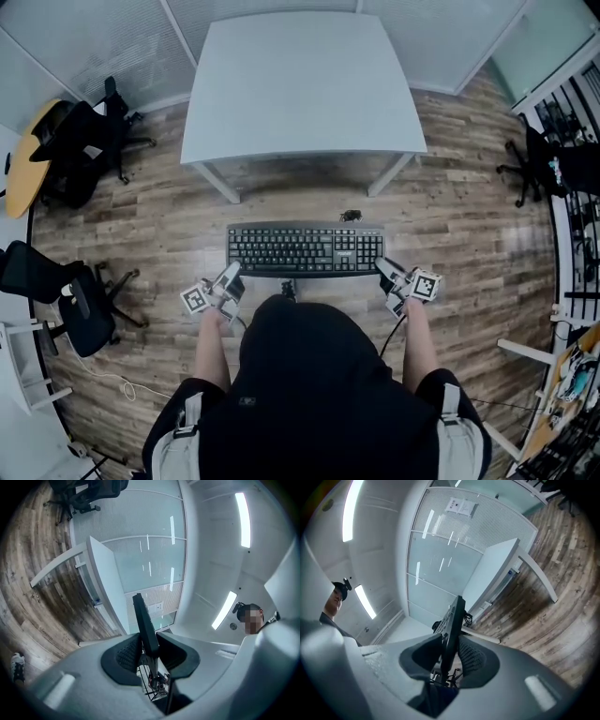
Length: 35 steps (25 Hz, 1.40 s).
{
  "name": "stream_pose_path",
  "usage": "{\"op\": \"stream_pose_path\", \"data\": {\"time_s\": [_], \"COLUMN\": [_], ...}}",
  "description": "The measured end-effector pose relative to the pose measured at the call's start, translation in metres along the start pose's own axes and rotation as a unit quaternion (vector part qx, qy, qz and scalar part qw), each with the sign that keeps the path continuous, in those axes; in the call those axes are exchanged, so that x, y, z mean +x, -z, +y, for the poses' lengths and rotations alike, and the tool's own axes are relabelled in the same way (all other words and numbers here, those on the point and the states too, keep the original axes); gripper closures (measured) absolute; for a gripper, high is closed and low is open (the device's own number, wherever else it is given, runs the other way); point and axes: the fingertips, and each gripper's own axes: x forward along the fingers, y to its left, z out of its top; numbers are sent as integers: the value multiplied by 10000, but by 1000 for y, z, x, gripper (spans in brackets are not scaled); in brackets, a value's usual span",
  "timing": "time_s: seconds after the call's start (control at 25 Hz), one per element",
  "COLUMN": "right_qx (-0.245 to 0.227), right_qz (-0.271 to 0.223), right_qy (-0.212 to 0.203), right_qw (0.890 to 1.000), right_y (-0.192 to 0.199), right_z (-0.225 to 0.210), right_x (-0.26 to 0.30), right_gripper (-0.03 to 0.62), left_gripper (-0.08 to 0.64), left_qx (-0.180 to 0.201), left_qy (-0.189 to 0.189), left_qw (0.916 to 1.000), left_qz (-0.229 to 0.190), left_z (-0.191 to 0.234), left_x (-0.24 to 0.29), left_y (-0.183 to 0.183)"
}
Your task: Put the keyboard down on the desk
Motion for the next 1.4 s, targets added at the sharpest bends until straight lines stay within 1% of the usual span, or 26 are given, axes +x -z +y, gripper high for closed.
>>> {"op": "stream_pose_path", "data": {"time_s": [0.24,0.44,0.56,0.76,0.88,1.04,1.2,1.4], "right_qx": [-54,-22,-18,-43,2,-56,34,-2], "right_qz": [-151,-225,-266,-280,-257,-259,-258,-146], "right_qy": [19,115,130,133,184,215,321,274], "right_qw": [9999,9997,9996,9995,9995,9994,9991,9995], "right_y": [-6,-17,-21,-18,-20,-25,-19,-16], "right_z": [-5,-10,-11,-15,-15,-12,-16,-15], "right_x": [11,34,44,54,74,96,101,112], "right_gripper": [479,479,479,479,479,479,477,477], "left_gripper": [465,466,465,466,465,465,465,465], "left_qx": [-22,26,6,1,-45,-40,-31,-48], "left_qy": [-37,16,14,24,-35,-84,-64,-86], "left_qw": [9999,9998,9997,9992,9984,9975,9977,9980], "left_qz": [101,197,258,391,555,699,680,626], "left_z": [11,18,23,31,39,49,51,54], "left_x": [9,23,27,25,23,18,15,8], "left_y": [-17,-46,-57,-63,-79,-97,-105,-110]}}
